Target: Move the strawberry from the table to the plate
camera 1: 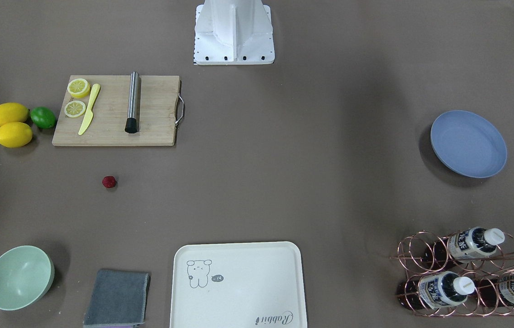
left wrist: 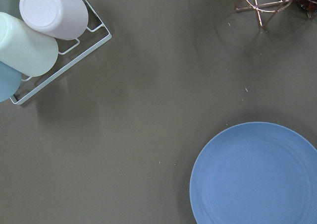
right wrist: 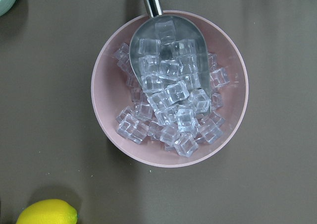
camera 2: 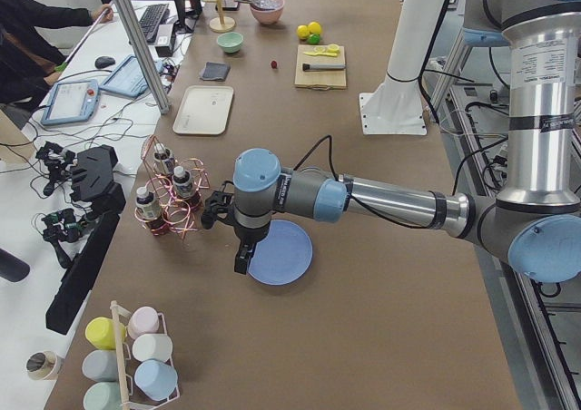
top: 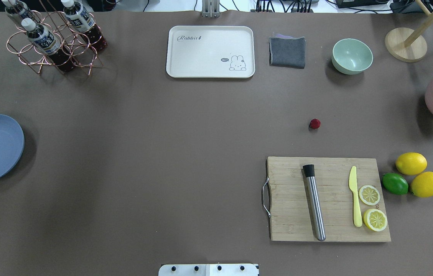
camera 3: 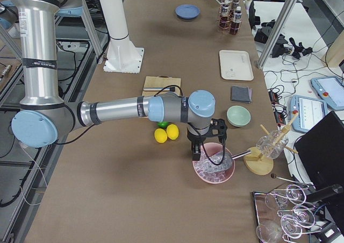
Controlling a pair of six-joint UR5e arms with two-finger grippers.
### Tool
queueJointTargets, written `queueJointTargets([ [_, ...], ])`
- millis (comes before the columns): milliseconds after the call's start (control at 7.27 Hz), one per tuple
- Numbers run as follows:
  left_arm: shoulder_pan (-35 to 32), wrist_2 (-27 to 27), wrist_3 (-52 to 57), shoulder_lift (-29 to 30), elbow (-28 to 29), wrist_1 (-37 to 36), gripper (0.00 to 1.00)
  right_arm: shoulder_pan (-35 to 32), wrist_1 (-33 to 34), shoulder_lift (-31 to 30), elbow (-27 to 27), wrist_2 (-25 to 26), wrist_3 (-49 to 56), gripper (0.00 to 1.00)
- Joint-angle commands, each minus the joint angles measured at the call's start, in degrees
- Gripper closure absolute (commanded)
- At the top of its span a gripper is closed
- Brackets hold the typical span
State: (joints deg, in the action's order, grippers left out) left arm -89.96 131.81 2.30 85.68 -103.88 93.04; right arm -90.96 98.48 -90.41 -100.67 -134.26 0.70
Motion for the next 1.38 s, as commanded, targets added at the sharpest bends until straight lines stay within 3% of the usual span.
queueJointTargets([
  [0, 0.05, -0.06, -0.11, -0.07, 0.43, -0.14, 0.02, -0.01, 0.04, -0.2, -0.23, -0.12, 0.0, 0.0],
  [1239, 0.14, -0.23, 0.85, 2.83, 3.51, 1.26, 0.02, -0.1, 0.48, 1.99, -0.15, -0.21, -0.35, 0.0],
])
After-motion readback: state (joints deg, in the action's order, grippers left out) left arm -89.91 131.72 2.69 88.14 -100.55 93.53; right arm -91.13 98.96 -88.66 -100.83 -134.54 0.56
